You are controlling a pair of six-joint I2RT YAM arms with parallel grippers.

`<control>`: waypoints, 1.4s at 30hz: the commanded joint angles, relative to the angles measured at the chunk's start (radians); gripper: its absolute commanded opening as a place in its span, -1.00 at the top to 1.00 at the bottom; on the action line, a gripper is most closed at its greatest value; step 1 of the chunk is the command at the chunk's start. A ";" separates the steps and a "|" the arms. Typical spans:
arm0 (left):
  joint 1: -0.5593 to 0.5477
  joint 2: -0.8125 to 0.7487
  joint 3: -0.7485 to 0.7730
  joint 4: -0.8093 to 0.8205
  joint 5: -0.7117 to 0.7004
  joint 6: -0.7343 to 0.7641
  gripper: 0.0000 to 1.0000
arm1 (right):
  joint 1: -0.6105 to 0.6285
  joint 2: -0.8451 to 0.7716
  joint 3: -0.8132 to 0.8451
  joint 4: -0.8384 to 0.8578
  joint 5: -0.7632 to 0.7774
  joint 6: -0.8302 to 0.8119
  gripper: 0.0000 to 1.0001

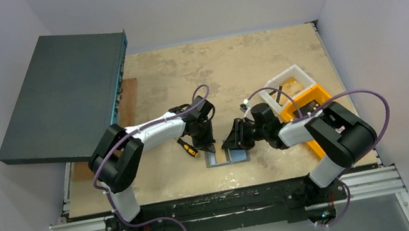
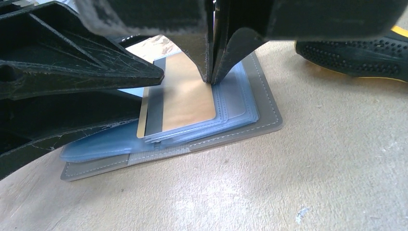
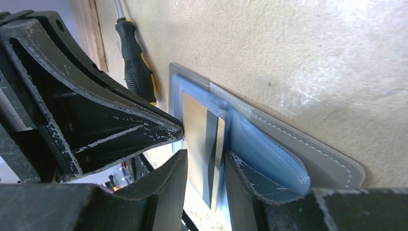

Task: Take the credit cards out of the card holder
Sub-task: Remove the credit card from the card holder.

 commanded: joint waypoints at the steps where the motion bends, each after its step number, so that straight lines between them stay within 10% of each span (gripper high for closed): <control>1: -0.012 0.065 -0.023 -0.022 -0.065 -0.009 1.00 | -0.032 0.023 -0.065 0.048 -0.055 0.014 0.30; 25: -0.008 0.072 -0.027 -0.024 -0.062 -0.016 1.00 | -0.068 0.098 -0.153 0.337 -0.148 0.156 0.73; 42: 0.016 0.073 -0.037 -0.047 -0.084 -0.008 1.00 | -0.080 -0.013 -0.147 0.126 -0.041 0.070 1.00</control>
